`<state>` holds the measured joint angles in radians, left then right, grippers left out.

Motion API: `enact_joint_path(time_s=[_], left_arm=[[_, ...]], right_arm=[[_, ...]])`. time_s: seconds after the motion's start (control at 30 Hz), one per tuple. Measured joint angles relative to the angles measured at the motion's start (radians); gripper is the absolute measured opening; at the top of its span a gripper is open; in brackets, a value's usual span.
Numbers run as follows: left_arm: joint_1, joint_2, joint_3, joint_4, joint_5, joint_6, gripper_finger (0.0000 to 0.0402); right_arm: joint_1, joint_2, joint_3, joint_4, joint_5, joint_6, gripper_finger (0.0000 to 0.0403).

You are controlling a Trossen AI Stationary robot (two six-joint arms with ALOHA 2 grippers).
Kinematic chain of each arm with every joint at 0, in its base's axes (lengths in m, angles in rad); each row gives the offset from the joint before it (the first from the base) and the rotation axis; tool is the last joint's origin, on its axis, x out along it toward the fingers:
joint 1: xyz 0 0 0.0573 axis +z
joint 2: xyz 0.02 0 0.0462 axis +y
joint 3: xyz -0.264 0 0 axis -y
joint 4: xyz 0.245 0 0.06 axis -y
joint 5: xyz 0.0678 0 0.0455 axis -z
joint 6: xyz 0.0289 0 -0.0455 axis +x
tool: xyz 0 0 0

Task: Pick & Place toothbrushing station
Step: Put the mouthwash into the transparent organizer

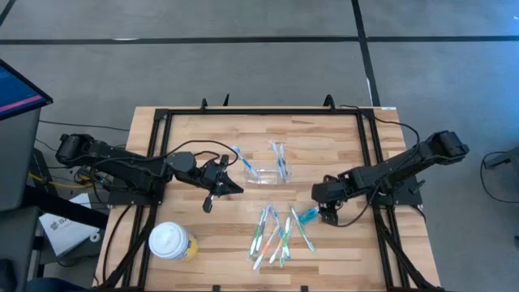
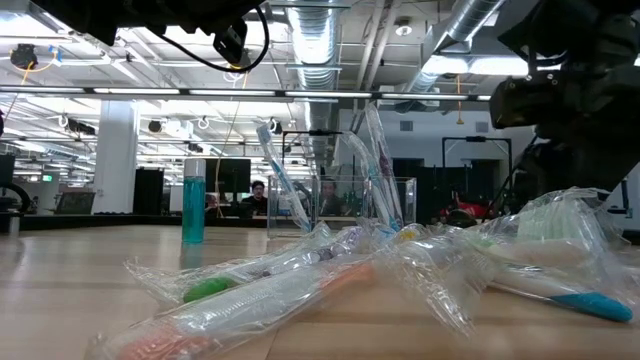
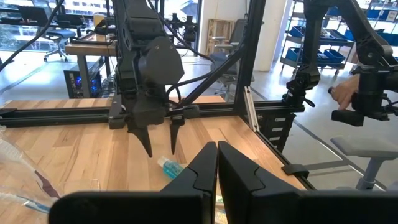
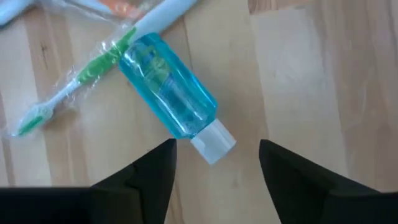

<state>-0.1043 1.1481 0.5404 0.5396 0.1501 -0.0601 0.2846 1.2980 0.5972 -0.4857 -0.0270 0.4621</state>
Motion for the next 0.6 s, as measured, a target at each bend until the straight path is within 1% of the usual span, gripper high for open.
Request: enact_joint_path(time_s=[0.3,0.6], left_arm=[[0.000,0.000,0.000,0.000,0.000,0.000,0.0007],[0.000,0.000,0.000,0.000,0.000,0.000,0.0007]], right_arm=[[0.025,0.000,0.000,-0.002,0.017,-0.075,0.0198],[0.050,0.000,0.000,0.002,0.055,-0.080,0.0179]])
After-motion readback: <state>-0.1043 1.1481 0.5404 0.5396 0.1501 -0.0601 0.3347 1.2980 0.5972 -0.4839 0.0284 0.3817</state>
